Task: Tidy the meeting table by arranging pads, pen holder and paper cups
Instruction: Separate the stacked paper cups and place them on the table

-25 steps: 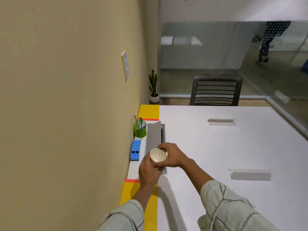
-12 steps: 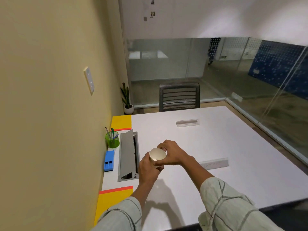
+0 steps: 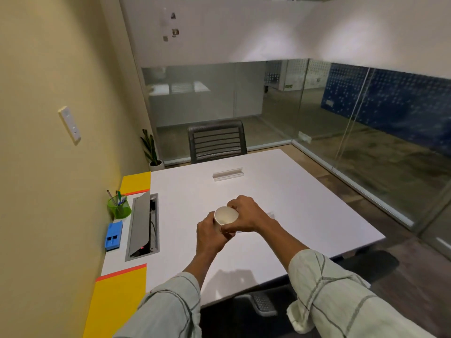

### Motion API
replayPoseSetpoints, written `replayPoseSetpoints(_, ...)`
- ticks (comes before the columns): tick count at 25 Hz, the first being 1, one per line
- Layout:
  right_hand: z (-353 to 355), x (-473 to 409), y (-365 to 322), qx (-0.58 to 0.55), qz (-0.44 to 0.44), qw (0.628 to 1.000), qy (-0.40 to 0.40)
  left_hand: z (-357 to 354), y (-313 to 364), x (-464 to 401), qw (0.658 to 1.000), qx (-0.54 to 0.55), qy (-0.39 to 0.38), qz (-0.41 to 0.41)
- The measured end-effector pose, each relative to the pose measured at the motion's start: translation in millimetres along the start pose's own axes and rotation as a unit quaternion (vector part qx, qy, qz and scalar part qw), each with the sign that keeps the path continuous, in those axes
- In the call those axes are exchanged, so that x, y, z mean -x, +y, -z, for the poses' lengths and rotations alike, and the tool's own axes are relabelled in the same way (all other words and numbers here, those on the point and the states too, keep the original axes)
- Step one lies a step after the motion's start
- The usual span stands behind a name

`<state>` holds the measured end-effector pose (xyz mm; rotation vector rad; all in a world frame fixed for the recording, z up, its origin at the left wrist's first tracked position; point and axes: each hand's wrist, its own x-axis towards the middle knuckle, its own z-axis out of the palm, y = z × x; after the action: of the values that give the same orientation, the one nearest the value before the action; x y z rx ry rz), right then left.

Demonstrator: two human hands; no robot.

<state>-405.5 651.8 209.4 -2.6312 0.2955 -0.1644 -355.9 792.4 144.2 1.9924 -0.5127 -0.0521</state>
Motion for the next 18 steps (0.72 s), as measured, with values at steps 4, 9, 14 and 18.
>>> replayPoseSetpoints(4, 34.1, 30.6, 38.0, -0.006, -0.033, 0.999, 0.027, -45.0, 33.1, 8.7, 0.999, 0.032, -0.028, -0.013)
replayPoseSetpoints(9, 63.2, 53.5, 98.7, -0.032, -0.075, 0.995, 0.065, -108.7, 57.8, 3.1, 0.996, 0.034, -0.067, -0.057)
replayPoseSetpoints(14, 78.5, 61.8, 170.6, -0.056, -0.106, 0.988, 0.094, -178.7, 72.2, -10.7, 0.989, 0.036, -0.107, -0.090)
replayPoseSetpoints(18, 95.2, 36.6, 233.7, -0.057, -0.102, 0.990, 0.083, -238.5, 77.8, -42.1, 0.989, 0.043, -0.110, -0.093)
